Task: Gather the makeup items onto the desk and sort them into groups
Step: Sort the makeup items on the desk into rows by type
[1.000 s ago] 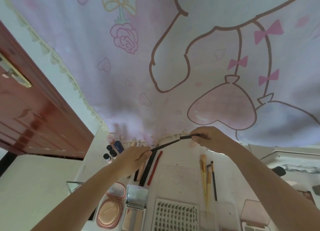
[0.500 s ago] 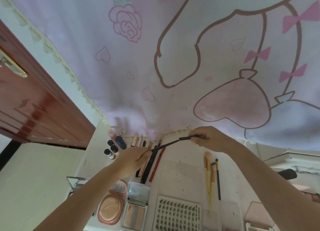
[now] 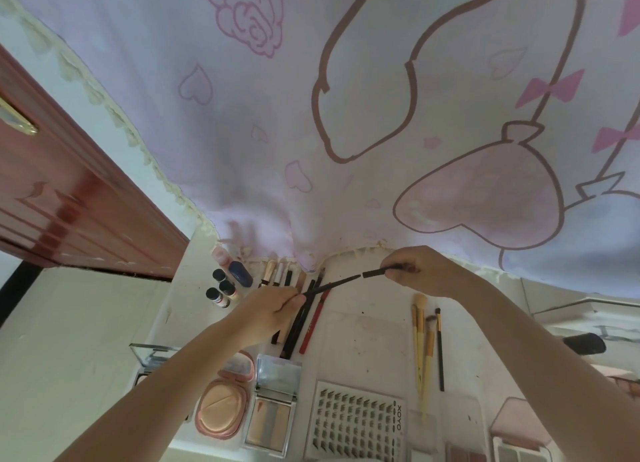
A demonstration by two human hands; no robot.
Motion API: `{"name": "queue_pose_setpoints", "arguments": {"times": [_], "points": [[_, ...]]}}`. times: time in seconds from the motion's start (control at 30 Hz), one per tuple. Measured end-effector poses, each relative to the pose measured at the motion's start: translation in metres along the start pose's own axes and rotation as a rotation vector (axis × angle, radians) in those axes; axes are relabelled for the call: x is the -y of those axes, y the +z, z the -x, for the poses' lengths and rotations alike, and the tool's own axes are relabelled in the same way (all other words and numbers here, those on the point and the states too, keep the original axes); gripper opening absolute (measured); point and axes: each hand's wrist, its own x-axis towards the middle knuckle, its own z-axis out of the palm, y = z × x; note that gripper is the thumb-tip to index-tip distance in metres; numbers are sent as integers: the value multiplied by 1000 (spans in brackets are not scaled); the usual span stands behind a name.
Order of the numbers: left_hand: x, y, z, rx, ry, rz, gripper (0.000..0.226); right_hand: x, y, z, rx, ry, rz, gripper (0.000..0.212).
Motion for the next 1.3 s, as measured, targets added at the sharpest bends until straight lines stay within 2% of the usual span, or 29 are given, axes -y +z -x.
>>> {"name": "queue_pose_setpoints", "arguments": {"times": [0.37,0.47,0.57,0.67,0.93,1.07,1.3], "points": [[0,-1,-1,18,-2,-19,33,1,6,-5,32,4,-15,20],[-1,0,-2,27,1,-65,30,3,11,-7,60,5,1,15],[-4,4,-5,9,-16,-89,17,4,16,-16,61,-29,119,19],[-7,13,-14,-32,-81,-109,25,4,22,-32,77,-43,297,22],[-19,59,-36,65,-332,-283,24,-16,58,-78,123,-160,731,29],[-24,73,-43,163,-373,-379,26,-31,82,-85,136,-183,772,33],[-28,83,-52,282,-455,-401,24,-41,98,-84,82,-207,739,34]]}}
